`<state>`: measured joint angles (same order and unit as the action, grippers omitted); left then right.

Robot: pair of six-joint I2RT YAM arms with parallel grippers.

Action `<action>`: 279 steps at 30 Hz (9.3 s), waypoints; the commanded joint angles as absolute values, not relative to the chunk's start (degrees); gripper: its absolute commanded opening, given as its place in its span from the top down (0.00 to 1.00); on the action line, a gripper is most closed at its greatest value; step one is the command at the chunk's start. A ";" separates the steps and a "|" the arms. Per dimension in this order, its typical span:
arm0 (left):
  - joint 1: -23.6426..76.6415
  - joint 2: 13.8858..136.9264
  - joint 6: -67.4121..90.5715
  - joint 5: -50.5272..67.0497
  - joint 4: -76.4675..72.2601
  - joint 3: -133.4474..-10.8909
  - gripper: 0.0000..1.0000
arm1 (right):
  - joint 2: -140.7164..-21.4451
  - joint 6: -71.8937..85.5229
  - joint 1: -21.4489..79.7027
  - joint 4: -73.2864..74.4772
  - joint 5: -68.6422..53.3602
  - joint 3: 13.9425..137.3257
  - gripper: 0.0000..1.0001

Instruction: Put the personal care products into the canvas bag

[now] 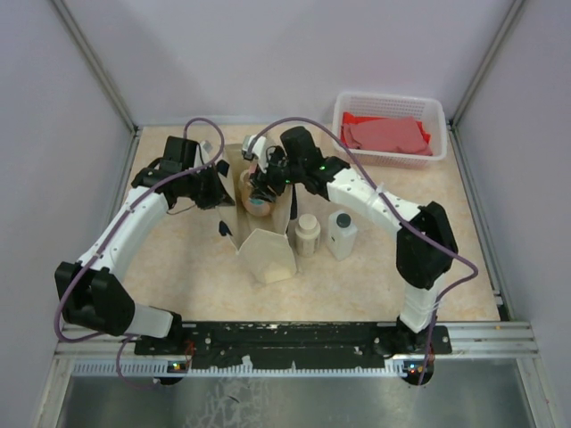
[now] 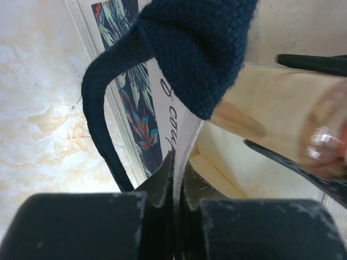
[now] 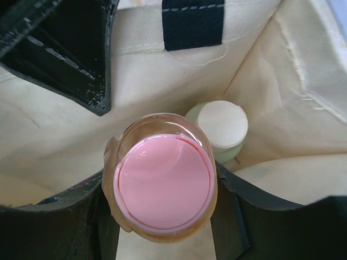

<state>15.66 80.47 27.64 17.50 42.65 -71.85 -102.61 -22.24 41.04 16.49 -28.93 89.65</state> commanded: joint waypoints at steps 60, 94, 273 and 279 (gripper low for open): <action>15.82 83.26 24.73 19.55 41.94 -75.85 0.95 | -85.08 -13.19 40.56 11.81 -13.91 88.35 0.07; 15.88 84.13 21.97 18.21 45.93 -77.69 0.94 | -81.45 -9.67 33.05 55.71 -3.86 82.18 0.01; 15.82 89.59 21.04 20.77 43.66 -83.00 0.95 | -109.52 -40.06 49.50 34.97 -6.82 106.36 0.08; 15.82 90.58 20.80 20.83 44.06 -83.99 0.95 | -103.02 -35.82 48.22 33.05 -7.87 104.58 0.04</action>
<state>15.59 89.71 22.24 19.81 43.64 -82.43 -112.29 -42.24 51.62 43.68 -10.22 101.75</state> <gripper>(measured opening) 0.057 0.953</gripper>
